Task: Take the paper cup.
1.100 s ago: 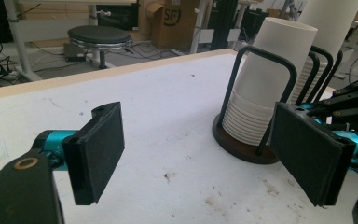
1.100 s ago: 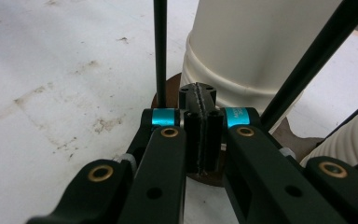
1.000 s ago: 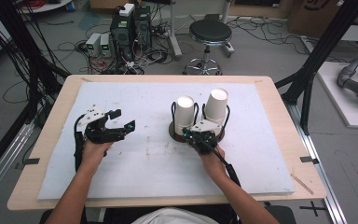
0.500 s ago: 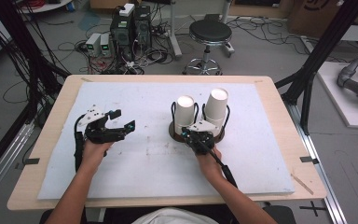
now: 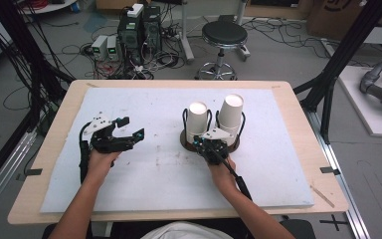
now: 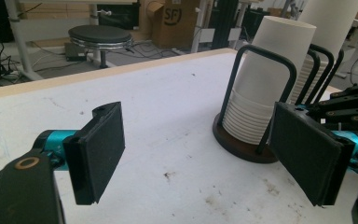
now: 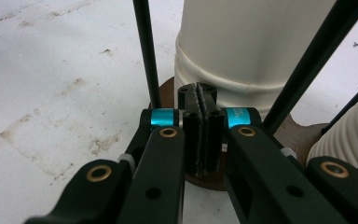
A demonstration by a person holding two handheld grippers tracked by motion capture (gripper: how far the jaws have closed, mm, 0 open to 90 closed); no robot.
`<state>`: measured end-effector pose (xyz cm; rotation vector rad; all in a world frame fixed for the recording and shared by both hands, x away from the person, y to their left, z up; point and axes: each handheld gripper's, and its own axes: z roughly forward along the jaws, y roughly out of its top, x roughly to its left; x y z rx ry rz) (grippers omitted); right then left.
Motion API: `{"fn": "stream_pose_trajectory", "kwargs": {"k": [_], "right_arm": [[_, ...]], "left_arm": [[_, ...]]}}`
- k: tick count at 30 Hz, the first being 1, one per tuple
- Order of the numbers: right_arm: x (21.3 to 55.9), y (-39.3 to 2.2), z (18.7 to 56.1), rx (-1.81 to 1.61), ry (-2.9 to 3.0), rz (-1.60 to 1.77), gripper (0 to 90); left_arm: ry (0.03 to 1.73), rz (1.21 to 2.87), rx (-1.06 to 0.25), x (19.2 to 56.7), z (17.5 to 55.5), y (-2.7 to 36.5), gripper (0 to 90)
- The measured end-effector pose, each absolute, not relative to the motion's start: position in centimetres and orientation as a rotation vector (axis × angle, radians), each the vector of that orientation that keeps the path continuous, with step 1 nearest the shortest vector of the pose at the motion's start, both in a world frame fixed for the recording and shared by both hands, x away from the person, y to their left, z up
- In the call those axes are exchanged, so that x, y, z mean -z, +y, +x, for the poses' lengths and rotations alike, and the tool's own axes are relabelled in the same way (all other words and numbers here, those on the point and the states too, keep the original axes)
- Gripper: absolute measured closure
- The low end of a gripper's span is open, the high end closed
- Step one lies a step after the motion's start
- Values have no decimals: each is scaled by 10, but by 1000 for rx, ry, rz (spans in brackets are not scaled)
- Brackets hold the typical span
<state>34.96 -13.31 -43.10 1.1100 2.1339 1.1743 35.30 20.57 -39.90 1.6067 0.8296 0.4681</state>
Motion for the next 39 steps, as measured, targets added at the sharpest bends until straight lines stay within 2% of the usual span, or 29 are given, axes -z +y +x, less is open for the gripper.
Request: {"fn": "stream_pose_trajectory", "kwargs": {"k": [13, 24, 29, 39], "right_arm": [[432, -134, 351, -1178, 2131, 1134, 882], [432, -135, 352, -1200, 2130, 1158, 881], [432, -135, 352, -1198, 2132, 1153, 882], [432, -136, 352, -1191, 2136, 1153, 882]], "left_arm": [[757, 1601, -413, 370, 363, 180, 225], [626, 1661, -384, 336, 398, 108, 215], [599, 1707, -299, 338, 416, 82, 216], [589, 1748, -248, 349, 437, 56, 208]]}}
